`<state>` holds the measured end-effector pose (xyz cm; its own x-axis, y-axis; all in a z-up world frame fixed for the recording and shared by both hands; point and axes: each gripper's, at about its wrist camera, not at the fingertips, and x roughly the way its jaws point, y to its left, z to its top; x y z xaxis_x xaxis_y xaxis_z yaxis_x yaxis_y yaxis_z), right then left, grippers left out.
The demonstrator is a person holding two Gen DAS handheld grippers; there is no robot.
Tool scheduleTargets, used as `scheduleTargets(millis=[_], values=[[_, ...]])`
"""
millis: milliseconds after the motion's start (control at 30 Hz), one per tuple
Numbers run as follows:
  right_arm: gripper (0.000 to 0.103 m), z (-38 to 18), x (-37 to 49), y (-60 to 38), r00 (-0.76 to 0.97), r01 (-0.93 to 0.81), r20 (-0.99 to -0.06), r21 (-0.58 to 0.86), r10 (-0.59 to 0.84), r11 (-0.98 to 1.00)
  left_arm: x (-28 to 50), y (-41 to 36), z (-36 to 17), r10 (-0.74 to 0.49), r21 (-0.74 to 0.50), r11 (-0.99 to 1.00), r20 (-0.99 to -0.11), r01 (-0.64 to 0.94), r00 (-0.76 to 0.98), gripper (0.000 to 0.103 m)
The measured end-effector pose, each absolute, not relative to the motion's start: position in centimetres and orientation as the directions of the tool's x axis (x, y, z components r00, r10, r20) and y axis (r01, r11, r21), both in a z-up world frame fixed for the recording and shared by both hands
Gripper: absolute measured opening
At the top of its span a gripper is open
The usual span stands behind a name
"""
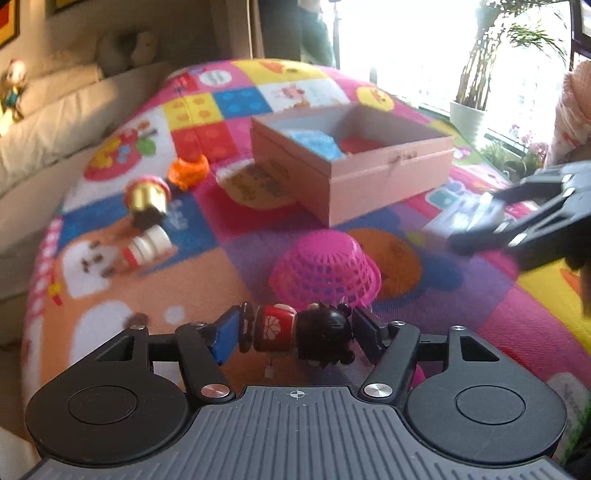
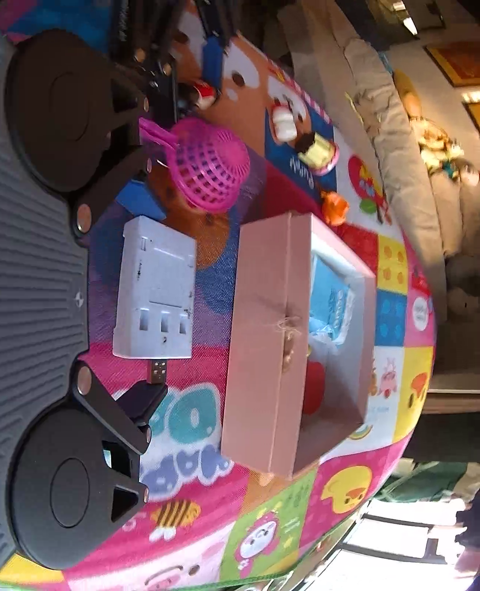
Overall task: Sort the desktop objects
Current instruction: 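Regrasp white power strip with right while left carries red-black figurine toward box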
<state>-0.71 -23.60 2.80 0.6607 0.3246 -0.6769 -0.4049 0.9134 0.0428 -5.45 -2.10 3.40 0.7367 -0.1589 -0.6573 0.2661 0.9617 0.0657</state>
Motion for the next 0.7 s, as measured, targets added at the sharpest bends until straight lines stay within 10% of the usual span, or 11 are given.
scheduleTargets(millis=[333,700], values=[[0.093,16.5,-3.9,-28.2,0.913,-0.344,-0.260,-0.076,0.315,0.936,-2.3,-4.3,16.9,-0.228,0.145,0.946,-0.334,0.289,0.915,0.070],[0.093,17.1,2.9,-31.0,0.934,-0.219,-0.289,-0.003,0.209,0.976,10.4,-9.3,9.3,-0.353,-0.130,0.930,-0.583,0.345,0.732,0.076]])
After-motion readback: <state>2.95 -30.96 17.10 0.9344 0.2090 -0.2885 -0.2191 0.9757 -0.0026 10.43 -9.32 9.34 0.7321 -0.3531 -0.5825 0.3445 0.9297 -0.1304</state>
